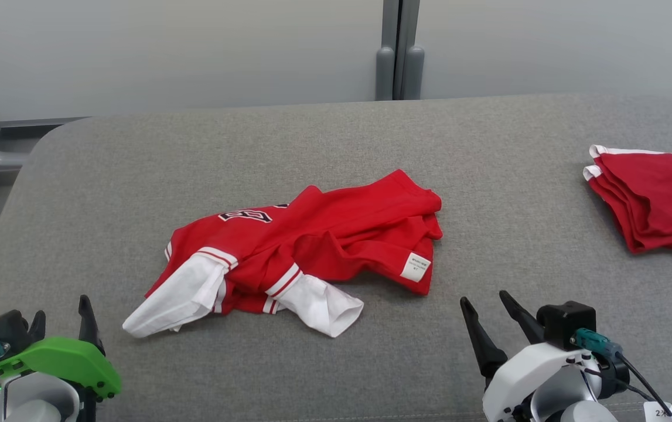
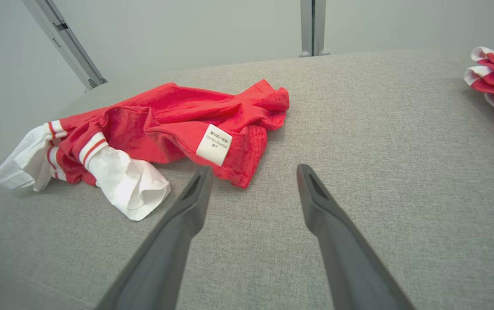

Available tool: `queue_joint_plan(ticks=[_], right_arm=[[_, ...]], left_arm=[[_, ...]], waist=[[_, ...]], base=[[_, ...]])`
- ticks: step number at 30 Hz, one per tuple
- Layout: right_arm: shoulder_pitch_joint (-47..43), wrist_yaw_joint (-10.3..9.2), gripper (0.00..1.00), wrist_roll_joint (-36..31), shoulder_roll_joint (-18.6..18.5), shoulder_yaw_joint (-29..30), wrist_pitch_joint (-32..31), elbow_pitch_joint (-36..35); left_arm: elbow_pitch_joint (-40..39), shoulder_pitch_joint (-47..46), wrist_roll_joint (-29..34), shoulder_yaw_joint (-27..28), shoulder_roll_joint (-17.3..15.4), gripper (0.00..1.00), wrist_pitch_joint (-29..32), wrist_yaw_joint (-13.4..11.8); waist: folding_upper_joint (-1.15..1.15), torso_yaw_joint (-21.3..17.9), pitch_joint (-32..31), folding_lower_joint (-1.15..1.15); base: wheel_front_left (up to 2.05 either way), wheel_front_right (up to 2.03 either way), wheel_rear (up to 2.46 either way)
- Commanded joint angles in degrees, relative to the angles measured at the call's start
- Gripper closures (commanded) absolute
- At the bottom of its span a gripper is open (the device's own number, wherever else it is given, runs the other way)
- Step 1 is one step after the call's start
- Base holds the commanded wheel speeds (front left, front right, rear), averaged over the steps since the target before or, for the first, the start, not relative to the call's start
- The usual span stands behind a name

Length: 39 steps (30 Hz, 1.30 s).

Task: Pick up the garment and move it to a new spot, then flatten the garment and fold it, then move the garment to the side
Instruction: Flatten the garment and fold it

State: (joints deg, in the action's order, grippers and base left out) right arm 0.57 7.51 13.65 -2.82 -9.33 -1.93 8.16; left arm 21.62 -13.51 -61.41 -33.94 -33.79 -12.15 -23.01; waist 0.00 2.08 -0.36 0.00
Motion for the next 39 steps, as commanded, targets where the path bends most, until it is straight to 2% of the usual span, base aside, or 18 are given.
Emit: queue_joint_plan(ticks=[1,9,15,22,24,33,39], right_arm=[[-0.41,-0.04,0.00,-0.19,-0.16,0.16,-0.11,0.08],[0.93,-0.04,0.00,-2.01,-0.16,2.20,-3.73,1.65],[3.44,-0.04,0.00,-0.91,-0.18,5.47,-10.09,3.79],[9.50,-0.04,0.00,-0.19,-0.18,9.16,-17.70,6.85],[12.16,-0.04,0.00,-1.85,-0.35,10.59,-19.79,8.30],[23.34,-0.04,0.00,-3.10,-1.95,16.16,-25.18,16.97],[29.91,-0.04,0.00,-3.40,-4.81,18.49,-27.03,22.58]], left_arm=[[-0.71,0.67,-0.40,0.11,-0.12,0.00,-0.07,-0.22],[-7.90,2.73,-3.09,2.21,4.27,0.00,-1.74,1.96],[-15.27,4.83,-2.02,2.46,8.45,0.00,-2.72,4.05],[-20.14,7.56,0.80,2.11,10.44,0.00,-3.00,6.04],[-20.93,8.28,2.01,1.86,10.81,0.00,-2.99,6.45],[-21.33,8.11,5.35,-0.79,12.50,0.00,-2.85,5.74],[-21.44,6.12,7.06,-1.88,12.85,0.00,-2.81,6.20]], waist=[[0.00,1.02,-0.75,0.00],[0.00,3.30,-1.64,0.00],[0.00,4.73,-2.19,0.00],[0.00,5.80,-2.07,0.00],[0.00,6.29,-1.79,0.00],[0.00,10.11,1.34,0.00],[0.00,12.69,4.57,0.00]], base=[[0.00,0.00,0.00],[0.00,0.00,0.00],[0.00,0.00,0.00],[0.00,0.00,0.00],[0.00,0.00,0.00],[0.00,0.00,0.00],[0.00,0.00,0.00]])
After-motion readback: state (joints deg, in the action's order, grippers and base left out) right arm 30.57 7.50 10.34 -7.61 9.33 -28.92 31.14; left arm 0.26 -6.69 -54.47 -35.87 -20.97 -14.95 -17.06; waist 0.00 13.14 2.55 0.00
